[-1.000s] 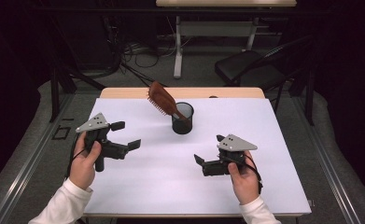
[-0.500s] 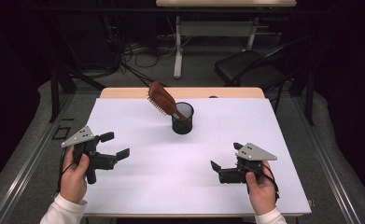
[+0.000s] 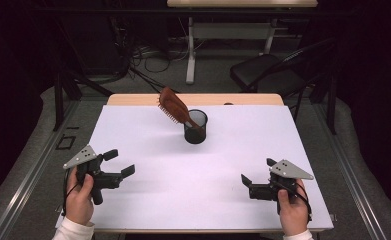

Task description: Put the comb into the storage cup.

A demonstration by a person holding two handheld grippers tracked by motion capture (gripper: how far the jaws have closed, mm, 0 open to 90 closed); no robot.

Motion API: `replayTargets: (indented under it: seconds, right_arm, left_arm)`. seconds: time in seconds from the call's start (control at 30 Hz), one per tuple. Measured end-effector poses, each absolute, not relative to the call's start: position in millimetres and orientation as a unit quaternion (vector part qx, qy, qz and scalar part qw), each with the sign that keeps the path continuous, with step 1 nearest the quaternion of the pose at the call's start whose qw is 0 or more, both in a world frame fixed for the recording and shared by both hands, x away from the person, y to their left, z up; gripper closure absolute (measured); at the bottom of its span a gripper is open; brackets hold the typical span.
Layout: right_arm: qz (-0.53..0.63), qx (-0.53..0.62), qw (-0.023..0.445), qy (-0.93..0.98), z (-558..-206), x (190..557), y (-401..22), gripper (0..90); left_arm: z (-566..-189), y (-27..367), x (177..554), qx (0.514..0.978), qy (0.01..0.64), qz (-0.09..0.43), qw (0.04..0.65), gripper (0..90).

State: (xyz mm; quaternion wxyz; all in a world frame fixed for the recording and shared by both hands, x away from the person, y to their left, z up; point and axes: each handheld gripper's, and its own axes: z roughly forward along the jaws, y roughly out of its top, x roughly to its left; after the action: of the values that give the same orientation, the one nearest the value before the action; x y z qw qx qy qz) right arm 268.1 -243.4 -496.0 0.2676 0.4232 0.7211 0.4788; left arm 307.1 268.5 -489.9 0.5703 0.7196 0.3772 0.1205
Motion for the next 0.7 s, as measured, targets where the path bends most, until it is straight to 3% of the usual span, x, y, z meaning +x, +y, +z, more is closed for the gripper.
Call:
replayTargets:
  seconds: [0.7]
  right_arm:
    - [0.479, 0.473, 0.283, 0.683, -520, 267, -274, 0.0]
  left_arm:
    - [-521, 285, 310, 0.704, 0.398, 0.152, 0.568, 1.0]
